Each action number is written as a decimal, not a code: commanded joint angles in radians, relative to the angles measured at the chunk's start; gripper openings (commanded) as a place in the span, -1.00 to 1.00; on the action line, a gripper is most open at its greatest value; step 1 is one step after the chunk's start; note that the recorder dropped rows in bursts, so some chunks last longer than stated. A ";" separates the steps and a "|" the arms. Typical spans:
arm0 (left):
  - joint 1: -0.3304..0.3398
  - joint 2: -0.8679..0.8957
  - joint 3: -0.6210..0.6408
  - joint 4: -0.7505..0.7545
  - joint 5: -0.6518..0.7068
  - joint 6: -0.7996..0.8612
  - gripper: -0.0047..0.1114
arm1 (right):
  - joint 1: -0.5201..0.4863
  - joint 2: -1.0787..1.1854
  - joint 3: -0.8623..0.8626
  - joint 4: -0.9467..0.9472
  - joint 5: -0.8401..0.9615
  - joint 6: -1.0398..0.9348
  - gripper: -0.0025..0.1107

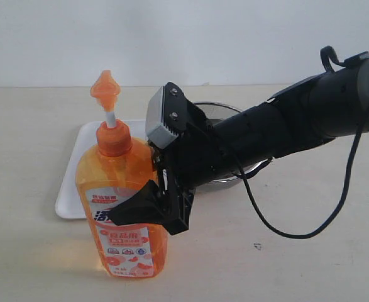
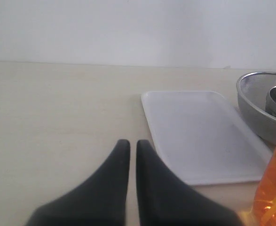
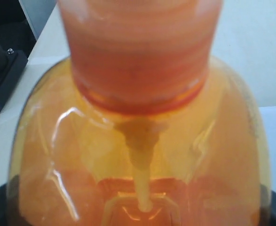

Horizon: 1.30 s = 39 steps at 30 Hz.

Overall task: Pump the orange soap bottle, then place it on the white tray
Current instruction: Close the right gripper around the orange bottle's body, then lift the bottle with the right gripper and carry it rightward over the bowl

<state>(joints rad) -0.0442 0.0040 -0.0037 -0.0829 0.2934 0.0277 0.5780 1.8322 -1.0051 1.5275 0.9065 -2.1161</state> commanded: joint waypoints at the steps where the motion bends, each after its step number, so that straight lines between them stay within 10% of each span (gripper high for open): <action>1: 0.003 -0.004 0.004 -0.003 0.002 -0.011 -0.84 | 0.001 -0.001 0.000 -0.020 0.013 0.017 -0.94; 16: 0.003 -0.004 0.004 -0.004 -0.038 -0.008 -0.84 | 0.001 -0.327 0.000 -0.061 -0.203 0.105 -0.96; 28: 0.003 -0.004 0.004 -0.015 -0.337 -0.020 -0.84 | 0.001 -0.513 0.000 -0.507 -0.546 0.627 -0.96; 39: -0.020 -0.002 0.004 -0.015 -0.345 -0.173 -0.84 | -0.052 -0.595 0.048 -0.820 -0.774 1.118 -0.96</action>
<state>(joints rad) -0.0465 0.0040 -0.0037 -0.0891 -0.0363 -0.1286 0.5646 1.2598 -0.9757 0.7455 0.2461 -1.1032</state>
